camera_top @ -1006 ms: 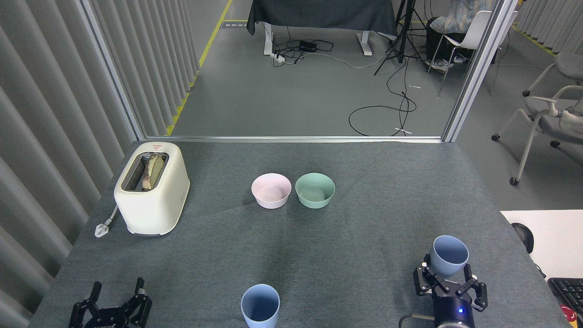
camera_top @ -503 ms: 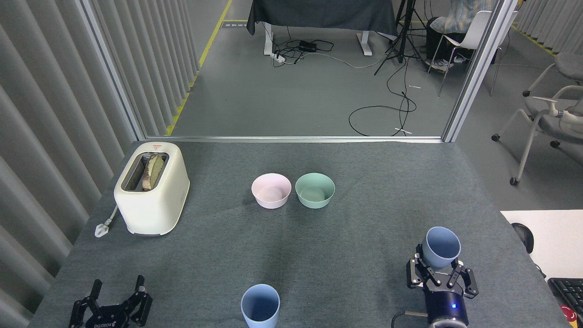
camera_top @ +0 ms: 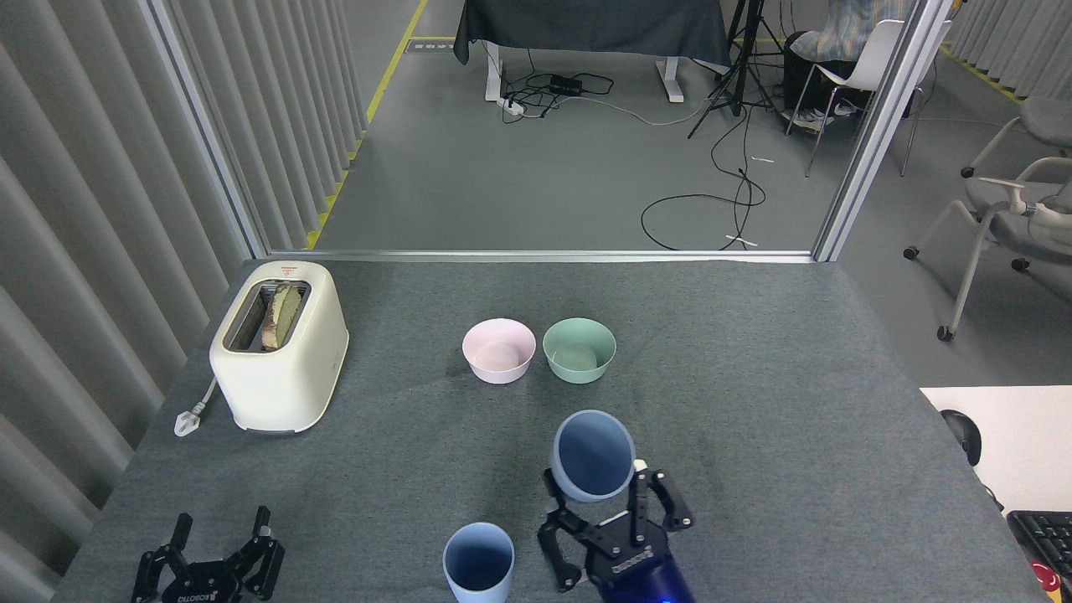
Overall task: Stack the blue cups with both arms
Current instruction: 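Lift the cup with the right gripper and lower it into the placed cup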
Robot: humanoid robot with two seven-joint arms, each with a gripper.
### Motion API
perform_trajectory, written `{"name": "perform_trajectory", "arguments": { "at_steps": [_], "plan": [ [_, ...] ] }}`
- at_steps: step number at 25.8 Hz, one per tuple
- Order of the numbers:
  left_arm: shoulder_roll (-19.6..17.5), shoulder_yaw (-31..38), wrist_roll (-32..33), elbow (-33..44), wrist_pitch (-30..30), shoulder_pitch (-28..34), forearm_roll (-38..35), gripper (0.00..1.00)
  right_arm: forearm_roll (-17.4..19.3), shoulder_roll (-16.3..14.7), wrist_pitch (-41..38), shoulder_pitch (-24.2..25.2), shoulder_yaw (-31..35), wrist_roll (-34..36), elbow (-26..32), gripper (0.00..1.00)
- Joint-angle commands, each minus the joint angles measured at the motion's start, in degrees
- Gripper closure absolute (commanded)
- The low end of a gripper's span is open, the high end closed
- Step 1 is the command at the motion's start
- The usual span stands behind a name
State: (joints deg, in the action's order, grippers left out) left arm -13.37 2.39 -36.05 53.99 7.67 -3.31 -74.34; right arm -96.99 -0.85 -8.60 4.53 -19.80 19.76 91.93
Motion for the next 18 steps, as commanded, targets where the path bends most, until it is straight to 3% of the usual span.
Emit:
{"name": "perform_trajectory", "arguments": {
  "at_steps": [1,5,9,18],
  "plan": [
    [-0.1,0.0,0.0,0.1,0.0,0.0,-0.1,0.0,-8.7,4.3,0.1,1.8,-7.4,-2.2,-0.1,0.66],
    [-0.1,0.0,0.1,0.2,0.0,0.1,-0.2,0.0,-8.8,4.5,1.0,2.9,-9.0,-6.6,-0.7,0.66],
    [0.0,-0.2,0.0,0.2,0.1,0.4,-0.2,0.0,-7.9,4.3,3.3,3.6,-6.4,-10.5,-0.8,0.66],
    [-0.1,-0.3,0.0,0.2,0.0,0.4,-0.2,0.0,-7.7,4.1,3.0,4.8,-6.4,-10.9,-0.8,0.66]
  ]
}}
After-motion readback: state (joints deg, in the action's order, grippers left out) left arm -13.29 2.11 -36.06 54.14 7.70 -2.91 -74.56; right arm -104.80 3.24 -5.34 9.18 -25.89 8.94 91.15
